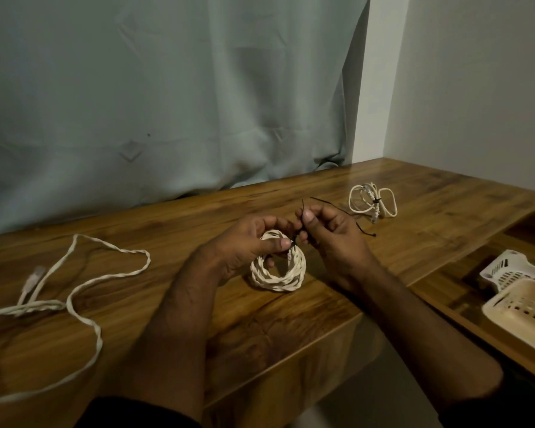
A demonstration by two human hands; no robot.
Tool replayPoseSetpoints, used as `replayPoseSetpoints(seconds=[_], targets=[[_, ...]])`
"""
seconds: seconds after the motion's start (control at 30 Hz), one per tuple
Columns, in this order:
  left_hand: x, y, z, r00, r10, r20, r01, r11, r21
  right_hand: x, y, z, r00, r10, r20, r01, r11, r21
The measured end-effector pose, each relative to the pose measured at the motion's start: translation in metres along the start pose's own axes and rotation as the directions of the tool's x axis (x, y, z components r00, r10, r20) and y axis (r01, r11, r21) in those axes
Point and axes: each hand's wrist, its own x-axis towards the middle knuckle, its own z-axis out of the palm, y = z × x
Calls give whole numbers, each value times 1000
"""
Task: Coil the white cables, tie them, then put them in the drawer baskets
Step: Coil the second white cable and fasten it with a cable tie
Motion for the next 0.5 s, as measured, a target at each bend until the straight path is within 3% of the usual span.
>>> replayPoseSetpoints(seconds=[0.17, 0.33, 0.5], targets=[[4, 2, 10, 999, -34, 12, 32, 991, 131, 1, -13, -29, 988, -26, 150, 50, 987, -154], [1, 6, 19, 986, -98, 137, 84, 991, 104, -3, -4, -32, 993, -46, 110, 63, 986, -152], [4, 3, 16, 984, -129, 125, 114, 986, 119, -6, -3, -34, 996, -28, 84, 41, 986, -162]])
